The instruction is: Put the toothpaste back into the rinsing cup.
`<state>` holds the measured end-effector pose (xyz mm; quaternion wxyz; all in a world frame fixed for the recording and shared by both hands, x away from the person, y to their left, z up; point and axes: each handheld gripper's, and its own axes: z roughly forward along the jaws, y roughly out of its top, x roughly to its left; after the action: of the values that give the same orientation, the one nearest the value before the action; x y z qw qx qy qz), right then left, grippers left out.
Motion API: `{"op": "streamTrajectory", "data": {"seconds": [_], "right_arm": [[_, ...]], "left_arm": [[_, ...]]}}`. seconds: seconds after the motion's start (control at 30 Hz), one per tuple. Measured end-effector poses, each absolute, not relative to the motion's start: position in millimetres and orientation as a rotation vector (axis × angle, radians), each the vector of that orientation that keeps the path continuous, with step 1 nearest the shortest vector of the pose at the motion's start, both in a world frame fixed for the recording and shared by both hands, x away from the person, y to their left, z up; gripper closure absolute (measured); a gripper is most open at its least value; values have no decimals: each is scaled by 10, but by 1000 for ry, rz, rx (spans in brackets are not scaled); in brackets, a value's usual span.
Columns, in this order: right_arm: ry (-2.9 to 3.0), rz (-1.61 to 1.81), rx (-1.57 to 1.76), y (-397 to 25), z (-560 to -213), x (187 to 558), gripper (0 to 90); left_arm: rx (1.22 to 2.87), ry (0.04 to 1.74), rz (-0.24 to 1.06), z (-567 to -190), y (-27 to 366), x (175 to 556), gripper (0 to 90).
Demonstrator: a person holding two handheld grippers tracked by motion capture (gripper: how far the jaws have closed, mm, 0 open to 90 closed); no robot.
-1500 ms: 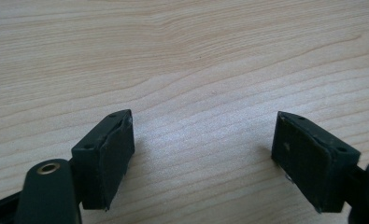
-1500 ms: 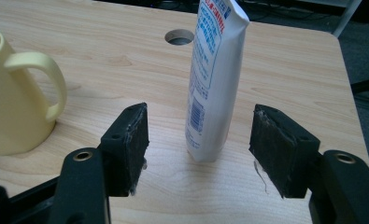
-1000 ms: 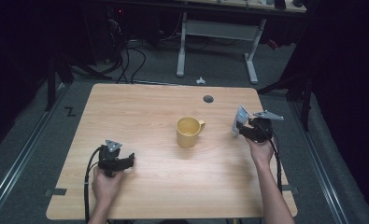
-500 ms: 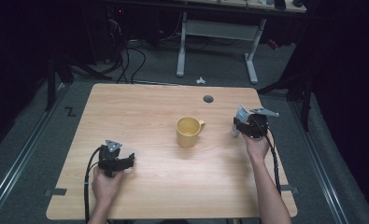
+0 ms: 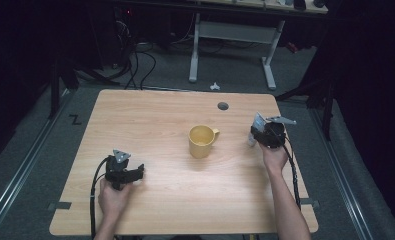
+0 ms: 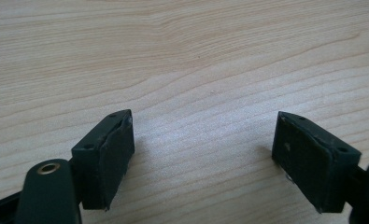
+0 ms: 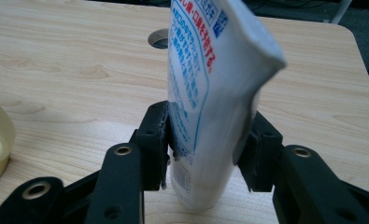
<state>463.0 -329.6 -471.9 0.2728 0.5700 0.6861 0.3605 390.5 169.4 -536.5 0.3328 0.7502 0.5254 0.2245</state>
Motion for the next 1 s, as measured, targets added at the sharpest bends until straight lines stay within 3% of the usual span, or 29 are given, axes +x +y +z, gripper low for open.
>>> {"op": "streamTrajectory", "data": {"seconds": [0.3, 1.0], "right_arm": [[1868, 945, 1489, -3286, -4708, 4620, 645], [1956, 1037, 1396, -3203, -4569, 4465, 659]], "left_arm": [[1959, 1372, 587, -5365, 1694, 3905, 214], [1959, 1372, 586, -5365, 1694, 3905, 215]]}}
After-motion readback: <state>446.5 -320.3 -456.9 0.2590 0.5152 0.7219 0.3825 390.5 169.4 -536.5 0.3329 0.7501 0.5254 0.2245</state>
